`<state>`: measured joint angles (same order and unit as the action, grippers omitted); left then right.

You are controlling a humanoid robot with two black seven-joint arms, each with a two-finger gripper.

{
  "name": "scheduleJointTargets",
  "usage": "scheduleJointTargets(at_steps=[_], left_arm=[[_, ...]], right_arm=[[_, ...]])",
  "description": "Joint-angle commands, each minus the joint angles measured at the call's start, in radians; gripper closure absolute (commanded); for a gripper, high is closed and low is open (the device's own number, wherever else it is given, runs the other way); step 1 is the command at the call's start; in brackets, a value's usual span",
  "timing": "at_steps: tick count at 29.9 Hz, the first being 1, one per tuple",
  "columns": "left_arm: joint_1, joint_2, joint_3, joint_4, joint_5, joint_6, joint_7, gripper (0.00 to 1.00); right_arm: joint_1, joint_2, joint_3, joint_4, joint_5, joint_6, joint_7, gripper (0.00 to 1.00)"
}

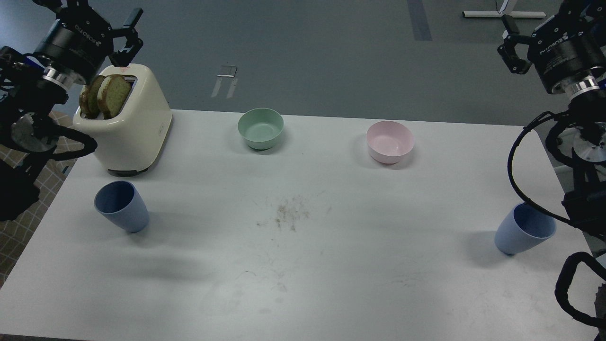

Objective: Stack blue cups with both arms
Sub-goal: 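Move the left arm down toward the blue cup nearest it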

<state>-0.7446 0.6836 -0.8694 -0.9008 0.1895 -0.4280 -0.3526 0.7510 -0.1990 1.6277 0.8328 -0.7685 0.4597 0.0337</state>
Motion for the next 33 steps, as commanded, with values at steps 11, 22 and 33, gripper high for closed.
scheduleJointTargets(at_steps=[11, 22, 33], left_arm=[[-0.007, -0.01, -0.013, 0.013, 0.008, 0.014, 0.011, 0.02], [-0.007, 0.014, -0.01, -0.024, 0.019, -0.002, -0.015, 0.03], [0.174, 0.287, 0.042, -0.393, 0.391, 0.02, -0.039, 0.03]], right_arm=[[0.001, -0.008, 0.009, 0.006, 0.0, -0.001, 0.002, 0.0], [-0.015, -0.007, 0.017, 0.034, 0.002, 0.029, 0.014, 0.0], [-0.101, -0.008, 0.109, 0.071, 0.031, 0.029, 0.026, 0.0]])
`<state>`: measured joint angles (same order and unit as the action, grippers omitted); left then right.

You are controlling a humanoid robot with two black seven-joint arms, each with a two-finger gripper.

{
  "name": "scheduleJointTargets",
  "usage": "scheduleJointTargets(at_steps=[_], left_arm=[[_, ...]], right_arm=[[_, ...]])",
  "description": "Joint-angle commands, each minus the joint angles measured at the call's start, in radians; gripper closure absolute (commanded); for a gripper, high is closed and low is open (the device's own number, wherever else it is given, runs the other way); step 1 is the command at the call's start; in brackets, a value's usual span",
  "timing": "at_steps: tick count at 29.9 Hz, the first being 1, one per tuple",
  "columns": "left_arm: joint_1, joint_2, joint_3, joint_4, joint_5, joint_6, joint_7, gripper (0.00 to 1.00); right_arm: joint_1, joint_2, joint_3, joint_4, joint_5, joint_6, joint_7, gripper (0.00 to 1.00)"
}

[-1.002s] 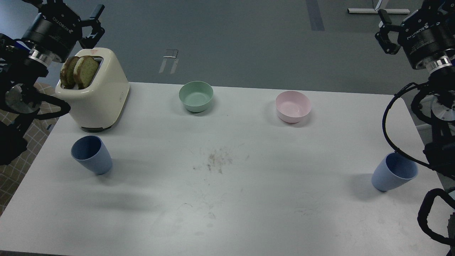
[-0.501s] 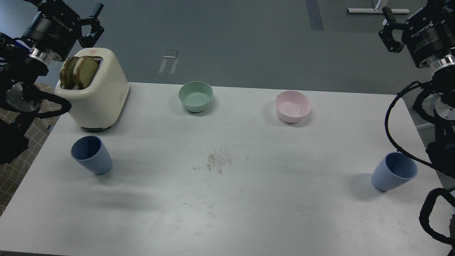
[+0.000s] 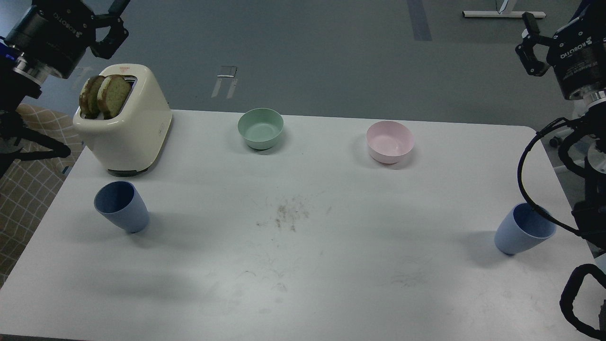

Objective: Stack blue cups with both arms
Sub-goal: 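Move the left arm down toward the blue cup nearest it, then reach the left gripper to the blue cup and grasp its side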

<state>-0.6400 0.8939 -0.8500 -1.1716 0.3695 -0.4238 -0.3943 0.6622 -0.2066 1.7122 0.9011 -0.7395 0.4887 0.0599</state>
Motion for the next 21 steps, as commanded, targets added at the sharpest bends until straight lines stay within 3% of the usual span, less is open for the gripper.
scheduleJointTargets(at_steps=[1, 3, 6, 14, 21], left_arm=[[0.081, 0.095, 0.022, -0.164, 0.276, 0.025, 0.002, 0.03], [0.111, 0.151, 0.035, -0.27, 0.469, 0.106, 0.0, 0.03], [0.144, 0.175, 0.039, -0.302, 0.578, 0.163, 0.005, 0.03], [0.222, 0.307, 0.04, -0.327, 0.929, 0.175, -0.001, 0.1], [0.244, 0.356, 0.043, -0.313, 1.086, 0.201, -0.005, 0.1]], right_arm=[[-0.012, -0.002, 0.029, 0.002, 0.003, 0.0, 0.0, 0.0], [-0.018, -0.011, 0.044, 0.002, 0.003, 0.0, 0.0, 0.0], [-0.021, -0.017, 0.044, 0.002, 0.002, 0.0, 0.0, 0.0], [-0.061, -0.023, 0.07, 0.022, 0.003, 0.0, 0.0, 0.0], [-0.061, -0.022, 0.072, 0.022, 0.005, 0.0, 0.001, 0.0]])
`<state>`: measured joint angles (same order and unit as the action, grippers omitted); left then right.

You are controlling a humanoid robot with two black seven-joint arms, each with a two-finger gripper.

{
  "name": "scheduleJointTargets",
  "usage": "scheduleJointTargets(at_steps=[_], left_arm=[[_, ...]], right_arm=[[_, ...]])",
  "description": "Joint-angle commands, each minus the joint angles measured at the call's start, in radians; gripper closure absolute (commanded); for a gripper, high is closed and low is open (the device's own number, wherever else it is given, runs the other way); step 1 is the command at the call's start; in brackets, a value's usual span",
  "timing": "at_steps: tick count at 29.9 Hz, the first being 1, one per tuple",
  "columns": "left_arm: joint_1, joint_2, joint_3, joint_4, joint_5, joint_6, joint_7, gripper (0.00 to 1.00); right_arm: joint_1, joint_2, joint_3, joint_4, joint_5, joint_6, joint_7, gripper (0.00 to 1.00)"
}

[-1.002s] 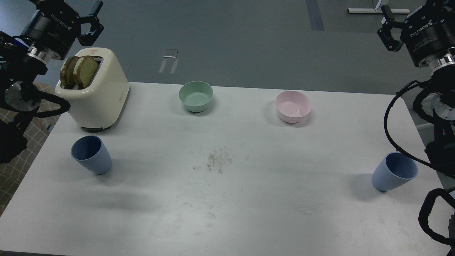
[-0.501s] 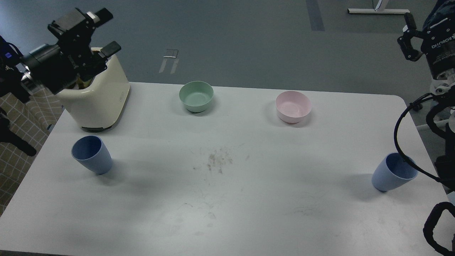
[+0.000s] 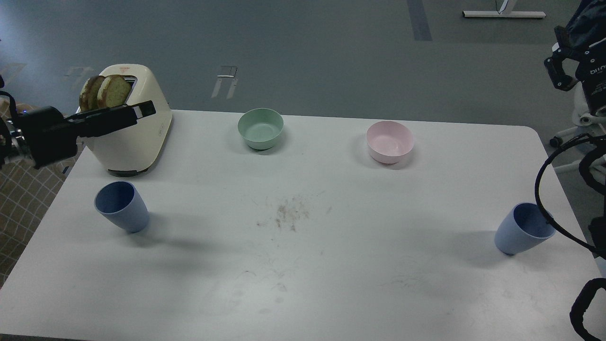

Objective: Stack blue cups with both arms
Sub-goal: 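Reach the left gripper to the blue cup and grasp its side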

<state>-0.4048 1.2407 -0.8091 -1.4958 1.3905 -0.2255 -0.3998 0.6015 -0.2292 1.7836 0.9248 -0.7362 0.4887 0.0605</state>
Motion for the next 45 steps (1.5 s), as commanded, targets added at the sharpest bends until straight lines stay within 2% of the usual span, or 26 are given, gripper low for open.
scheduleJointTargets(at_steps=[1, 4, 7, 16, 19, 25, 30, 33, 37, 45], left_arm=[[0.018, 0.01, 0.01, 0.014, 0.126, 0.005, 0.001, 0.11], [0.026, 0.008, 0.039, 0.025, 0.278, 0.024, 0.001, 0.13], [0.027, 0.016, 0.092, 0.031, 0.396, 0.081, 0.004, 0.29], [0.032, 0.014, 0.159, 0.183, 0.409, 0.101, -0.002, 0.3], [0.034, 0.011, 0.191, 0.209, 0.407, 0.104, -0.002, 0.35], [0.035, 0.006, 0.243, 0.236, 0.401, 0.147, -0.004, 0.36], [0.034, -0.026, 0.246, 0.281, 0.4, 0.15, -0.017, 0.37], [0.035, -0.036, 0.246, 0.305, 0.398, 0.15, -0.036, 0.45], [0.034, -0.064, 0.246, 0.321, 0.398, 0.15, -0.037, 0.51], [0.035, -0.066, 0.246, 0.319, 0.389, 0.15, -0.04, 0.56]], right_arm=[[-0.003, -0.001, 0.002, -0.001, 0.007, 0.0, -0.001, 0.0], [-0.011, -0.001, 0.002, -0.001, 0.012, 0.0, 0.001, 0.0], [-0.012, -0.015, 0.011, -0.001, 0.014, 0.0, 0.001, 0.0], [-0.039, -0.025, 0.033, 0.0, 0.05, 0.0, 0.001, 0.0], [-0.043, -0.025, 0.033, 0.0, 0.054, 0.0, 0.001, 0.0], [-0.045, -0.025, 0.031, 0.0, 0.055, 0.0, 0.001, 0.0], [-0.045, -0.025, 0.031, 0.0, 0.055, 0.0, 0.001, 0.0], [-0.045, -0.027, 0.031, 0.0, 0.055, 0.0, 0.001, 0.0], [-0.045, -0.027, 0.031, 0.0, 0.055, 0.0, 0.001, 0.0], [-0.046, -0.027, 0.031, 0.002, 0.055, 0.0, -0.001, 0.0]])
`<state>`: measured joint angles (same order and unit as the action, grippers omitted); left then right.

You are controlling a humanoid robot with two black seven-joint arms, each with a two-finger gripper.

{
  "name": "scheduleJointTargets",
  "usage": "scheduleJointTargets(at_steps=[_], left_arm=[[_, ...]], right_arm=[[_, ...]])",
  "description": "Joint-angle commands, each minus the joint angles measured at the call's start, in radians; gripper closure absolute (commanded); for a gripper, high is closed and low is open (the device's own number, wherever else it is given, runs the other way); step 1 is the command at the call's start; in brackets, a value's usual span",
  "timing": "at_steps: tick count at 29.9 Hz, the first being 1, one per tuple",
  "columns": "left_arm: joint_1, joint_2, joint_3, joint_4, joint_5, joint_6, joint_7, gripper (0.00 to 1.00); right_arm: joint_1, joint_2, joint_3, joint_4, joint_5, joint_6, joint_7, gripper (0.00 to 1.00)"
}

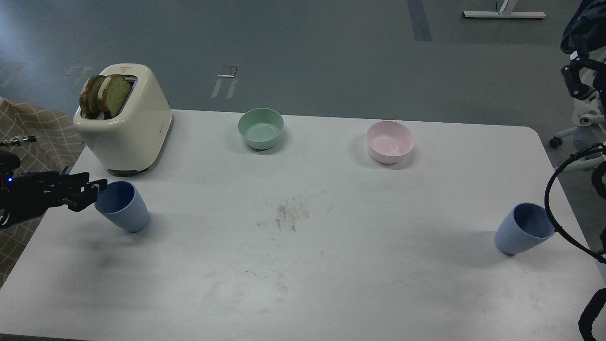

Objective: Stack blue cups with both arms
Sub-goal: 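Reach the left gripper to the blue cup and grasp its side, then lift the blue cup with the left gripper and carry it toward table center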

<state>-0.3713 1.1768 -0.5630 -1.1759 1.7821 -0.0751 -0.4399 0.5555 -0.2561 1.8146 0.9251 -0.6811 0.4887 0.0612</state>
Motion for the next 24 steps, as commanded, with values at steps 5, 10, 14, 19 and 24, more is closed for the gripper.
scheduleJointTargets(at_steps=[5, 10, 14, 19, 24], left_arm=[[0.011, -0.002, 0.0, -0.001, -0.003, -0.002, -0.031, 0.6], [0.034, -0.009, 0.0, 0.001, -0.009, -0.002, -0.045, 0.61], [0.035, -0.022, -0.002, 0.015, -0.015, -0.002, -0.042, 0.75], [0.035, -0.036, -0.002, 0.024, -0.03, -0.002, -0.04, 0.94], [0.035, -0.031, 0.002, 0.024, -0.023, -0.003, -0.048, 1.0]], right_arm=[[-0.002, 0.0, -0.003, 0.001, 0.0, 0.0, -0.001, 0.0], [-0.003, 0.0, -0.009, 0.001, 0.0, 0.0, 0.0, 0.0], [-0.003, 0.001, -0.011, 0.001, 0.0, 0.0, 0.0, 0.0], [-0.003, 0.0, -0.012, 0.001, 0.0, 0.0, 0.0, 0.0], [-0.003, 0.0, -0.011, 0.0, 0.0, 0.0, 0.0, 0.0]])
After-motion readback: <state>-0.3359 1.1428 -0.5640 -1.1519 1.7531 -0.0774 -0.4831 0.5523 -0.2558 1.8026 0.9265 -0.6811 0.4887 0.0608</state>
